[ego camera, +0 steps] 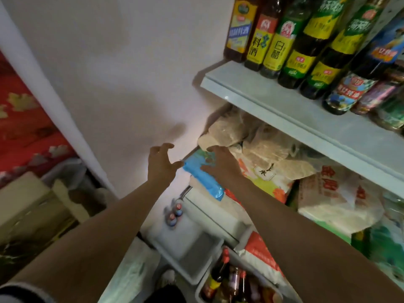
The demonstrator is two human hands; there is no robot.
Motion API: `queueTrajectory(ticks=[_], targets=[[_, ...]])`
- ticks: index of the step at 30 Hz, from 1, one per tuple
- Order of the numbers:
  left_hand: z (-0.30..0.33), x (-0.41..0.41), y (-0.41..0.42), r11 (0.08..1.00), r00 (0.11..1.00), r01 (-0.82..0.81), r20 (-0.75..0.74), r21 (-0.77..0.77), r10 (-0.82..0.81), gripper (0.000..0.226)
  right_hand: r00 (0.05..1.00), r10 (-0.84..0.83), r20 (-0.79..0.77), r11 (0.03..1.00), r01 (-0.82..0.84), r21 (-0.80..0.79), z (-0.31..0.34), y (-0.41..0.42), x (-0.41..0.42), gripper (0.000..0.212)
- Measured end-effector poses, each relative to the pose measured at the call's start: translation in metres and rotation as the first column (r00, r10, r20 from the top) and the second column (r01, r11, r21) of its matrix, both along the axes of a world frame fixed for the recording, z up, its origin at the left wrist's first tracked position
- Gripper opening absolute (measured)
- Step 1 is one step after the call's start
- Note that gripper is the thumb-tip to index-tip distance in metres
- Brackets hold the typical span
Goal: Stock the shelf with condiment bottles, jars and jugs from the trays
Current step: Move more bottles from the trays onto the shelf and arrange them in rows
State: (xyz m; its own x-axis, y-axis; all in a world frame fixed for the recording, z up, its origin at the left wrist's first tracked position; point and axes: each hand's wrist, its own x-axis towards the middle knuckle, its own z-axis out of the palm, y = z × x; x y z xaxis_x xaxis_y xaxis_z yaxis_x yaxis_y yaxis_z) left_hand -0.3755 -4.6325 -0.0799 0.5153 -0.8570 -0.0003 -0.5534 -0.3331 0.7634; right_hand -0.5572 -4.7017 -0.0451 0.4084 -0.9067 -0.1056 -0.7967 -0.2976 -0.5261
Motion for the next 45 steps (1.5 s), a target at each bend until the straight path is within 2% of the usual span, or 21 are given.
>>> queueTrajectory(ticks=[5,14,20,26,32,38,45], targets=[[-0.059,0.013,0.013,0.99,1.0,-0.02,-0.02,0.141,0.023,0.062,0.998,0.058,-0.037,0.992,-0.053,0.118,-0.072,0.002,0.009,0.065],[-0.197,0.033,0.0,0.955,0.999,0.027,-0.034,0.294,-0.018,0.054,0.996,0.01,-0.093,0.963,0.015,0.27,-0.218,-0.03,0.019,0.059],[-0.317,0.037,-0.011,0.926,0.992,0.035,-0.126,0.377,0.014,0.05,0.998,-0.026,-0.061,0.949,0.044,0.313,-0.338,-0.048,0.028,0.051],[-0.449,0.032,-0.018,0.887,0.963,-0.003,-0.236,0.461,0.126,0.048,0.999,-0.038,-0.016,0.932,0.041,0.361,-0.468,-0.059,0.05,0.043],[-0.56,0.031,-0.025,0.858,0.933,-0.029,-0.293,0.514,0.207,0.05,0.997,-0.074,0.025,0.918,0.059,0.393,-0.582,-0.079,0.08,0.043],[-0.615,0.027,-0.021,0.908,0.936,-0.017,-0.312,0.419,0.162,0.034,0.99,-0.103,0.1,0.893,0.047,0.448,-0.649,-0.078,0.097,0.041],[-0.629,0.032,-0.021,0.933,0.941,0.037,-0.326,0.357,0.087,0.035,0.972,-0.114,0.204,0.923,0.028,0.383,-0.66,-0.078,0.096,0.028]])
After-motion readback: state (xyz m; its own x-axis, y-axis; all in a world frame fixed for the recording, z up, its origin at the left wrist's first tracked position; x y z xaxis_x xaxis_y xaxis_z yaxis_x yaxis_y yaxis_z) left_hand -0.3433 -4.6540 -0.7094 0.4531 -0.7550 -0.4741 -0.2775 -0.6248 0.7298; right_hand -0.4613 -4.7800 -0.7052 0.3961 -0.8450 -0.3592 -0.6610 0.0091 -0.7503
